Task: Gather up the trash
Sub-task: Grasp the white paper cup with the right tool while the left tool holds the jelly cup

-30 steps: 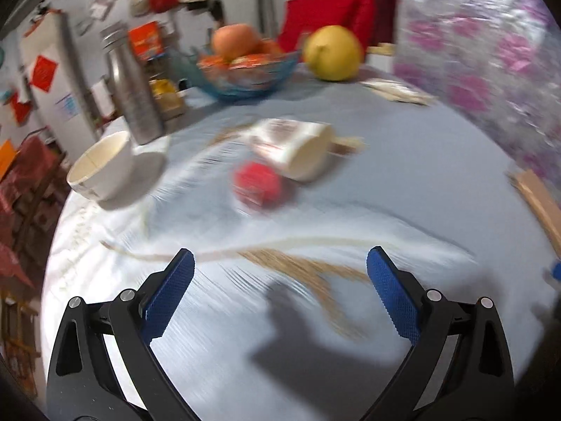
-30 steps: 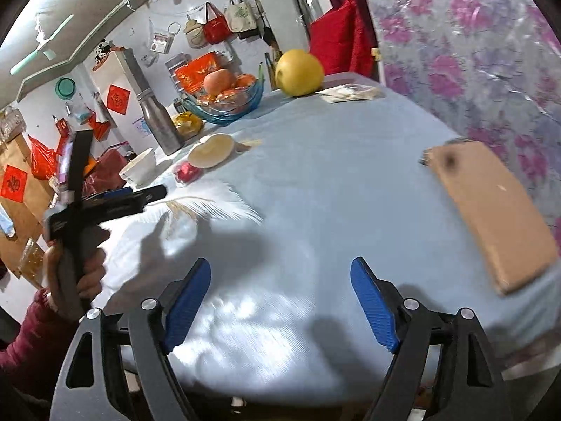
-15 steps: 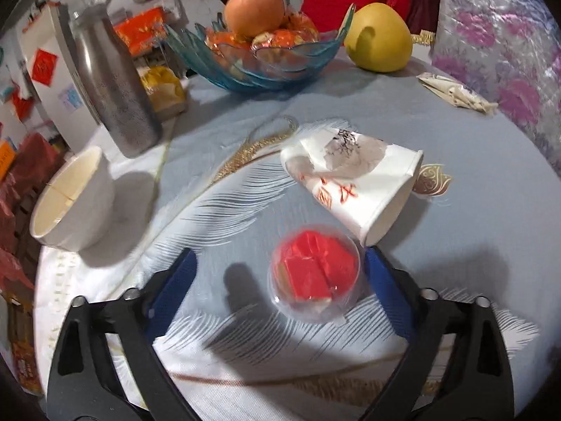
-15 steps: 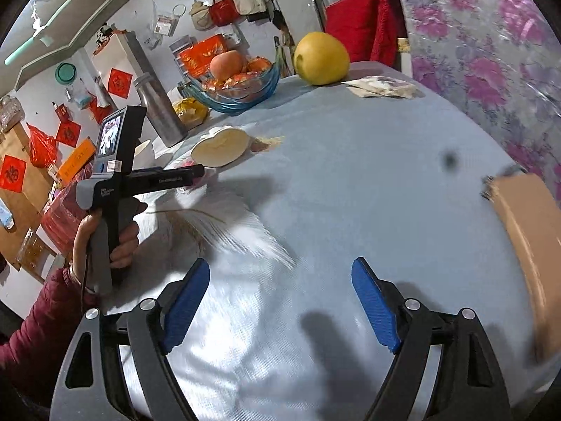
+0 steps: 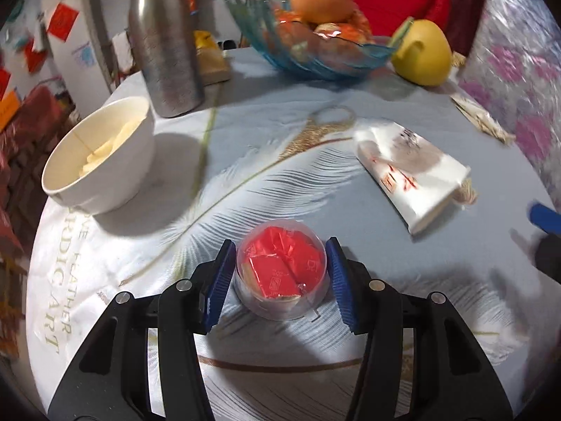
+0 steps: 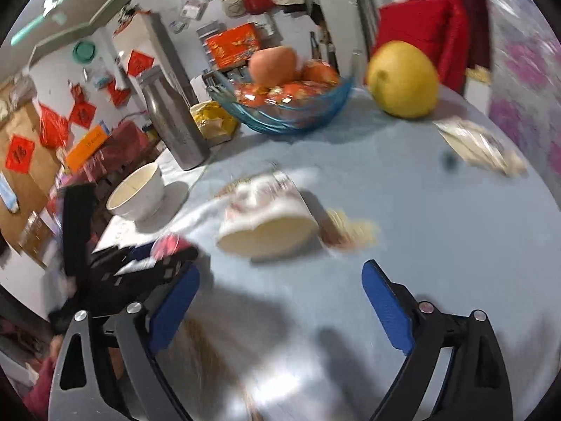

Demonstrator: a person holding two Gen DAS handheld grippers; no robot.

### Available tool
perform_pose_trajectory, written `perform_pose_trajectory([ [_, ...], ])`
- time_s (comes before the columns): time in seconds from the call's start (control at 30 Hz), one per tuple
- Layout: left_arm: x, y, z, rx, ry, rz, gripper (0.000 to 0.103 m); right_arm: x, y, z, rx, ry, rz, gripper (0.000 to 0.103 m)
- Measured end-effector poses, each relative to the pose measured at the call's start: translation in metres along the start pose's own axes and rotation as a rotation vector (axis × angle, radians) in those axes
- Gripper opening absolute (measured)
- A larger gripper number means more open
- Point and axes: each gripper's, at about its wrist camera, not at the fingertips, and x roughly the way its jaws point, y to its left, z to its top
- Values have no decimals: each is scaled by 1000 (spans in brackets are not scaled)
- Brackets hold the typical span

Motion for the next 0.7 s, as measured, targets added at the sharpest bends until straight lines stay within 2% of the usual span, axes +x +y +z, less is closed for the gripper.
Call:
perform_pose_trajectory([
  [0.13,0,1,-1,-6,-9,7,53,35,22,18,-76,1,-40,97],
  [0.47,1,0,-1,-21,-17,24,53,88,28,22,-133,67,-59,97],
  [0.53,1,-1,-2,-16,-21,32,53,93,25,24,-110,89,-39,91],
  [0.7,0,-1,-2,-13,-23,37,53,81,13,22,-65,45,-4,82],
])
